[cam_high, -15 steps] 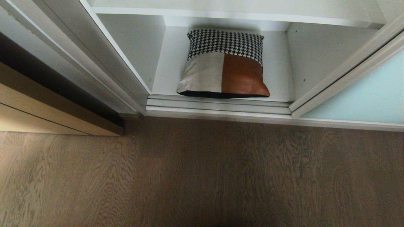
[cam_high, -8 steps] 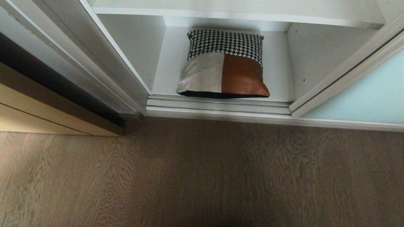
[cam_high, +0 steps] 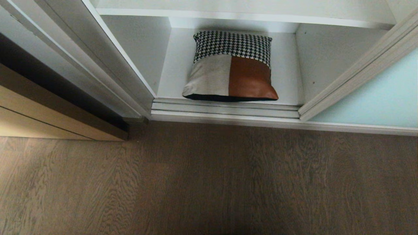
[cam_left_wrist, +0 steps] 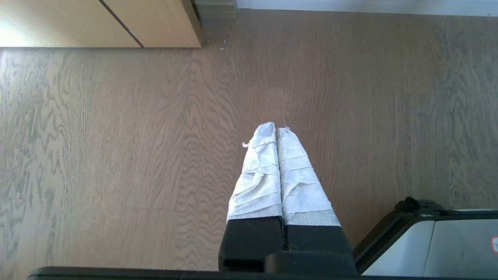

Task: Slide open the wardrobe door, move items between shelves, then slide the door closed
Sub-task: Close the door

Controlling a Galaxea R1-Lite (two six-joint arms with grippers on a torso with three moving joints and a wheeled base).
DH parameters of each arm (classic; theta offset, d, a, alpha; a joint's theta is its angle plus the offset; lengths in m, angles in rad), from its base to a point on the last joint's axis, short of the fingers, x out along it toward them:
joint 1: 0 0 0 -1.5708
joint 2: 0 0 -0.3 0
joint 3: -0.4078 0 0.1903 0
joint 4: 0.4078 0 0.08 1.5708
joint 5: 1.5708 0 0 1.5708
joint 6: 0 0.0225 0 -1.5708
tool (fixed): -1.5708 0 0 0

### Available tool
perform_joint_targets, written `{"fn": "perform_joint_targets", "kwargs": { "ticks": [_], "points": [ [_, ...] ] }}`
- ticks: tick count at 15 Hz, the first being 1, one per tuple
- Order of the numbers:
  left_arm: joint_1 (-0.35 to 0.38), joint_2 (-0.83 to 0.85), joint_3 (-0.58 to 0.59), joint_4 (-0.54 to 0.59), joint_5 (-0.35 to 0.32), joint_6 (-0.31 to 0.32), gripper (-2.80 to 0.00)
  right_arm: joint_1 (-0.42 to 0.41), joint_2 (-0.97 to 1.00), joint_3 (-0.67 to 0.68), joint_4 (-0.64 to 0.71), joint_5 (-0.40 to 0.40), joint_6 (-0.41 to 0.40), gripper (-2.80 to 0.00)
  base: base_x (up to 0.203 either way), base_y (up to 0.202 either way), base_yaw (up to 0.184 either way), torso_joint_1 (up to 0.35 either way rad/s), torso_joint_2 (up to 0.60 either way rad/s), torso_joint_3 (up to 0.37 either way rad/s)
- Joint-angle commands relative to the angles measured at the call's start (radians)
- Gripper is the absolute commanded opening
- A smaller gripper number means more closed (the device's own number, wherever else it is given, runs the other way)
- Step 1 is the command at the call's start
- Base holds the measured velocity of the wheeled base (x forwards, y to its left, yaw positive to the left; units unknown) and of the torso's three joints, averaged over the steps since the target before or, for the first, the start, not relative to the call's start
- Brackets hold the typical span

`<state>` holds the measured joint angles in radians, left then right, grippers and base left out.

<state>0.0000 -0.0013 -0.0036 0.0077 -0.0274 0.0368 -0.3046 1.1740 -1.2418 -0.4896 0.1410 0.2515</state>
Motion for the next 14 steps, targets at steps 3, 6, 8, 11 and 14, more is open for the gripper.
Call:
{"fn": "perform_joint_targets", "kwargs": {
  "ticks": [3,6,8,11,14],
  "points": [
    [0.000,0.001,0.001,0.000,0.000,0.000,-2.80,0.078,-0.036,0.007,0.014,0.006,-0.008,-2.80,0.000,0.000,0.000,0.000,0.00,0.000],
    [0.000,0.001,0.001,0.000,0.000,0.000,-2.80,0.118,-0.047,0.009,0.021,0.006,-0.008,-2.80,0.000,0.000,0.000,0.000,0.00,0.000],
    [0.000,0.001,0.000,0.000,0.000,0.000,-2.80,0.146,-0.057,0.012,0.036,0.009,-0.010,-2.80,0.000,0.000,0.000,0.000,0.00,0.000],
    [0.000,0.001,0.001,0.000,0.000,0.000,-2.80,0.232,-0.069,0.014,0.070,0.014,-0.016,-2.80,0.000,0.000,0.000,0.000,0.00,0.000],
    [0.000,0.001,0.000,0.000,0.000,0.000,-2.80,0.332,-0.075,0.028,0.091,0.018,-0.024,-2.80,0.000,0.000,0.000,0.000,0.00,0.000]
  ]
}}
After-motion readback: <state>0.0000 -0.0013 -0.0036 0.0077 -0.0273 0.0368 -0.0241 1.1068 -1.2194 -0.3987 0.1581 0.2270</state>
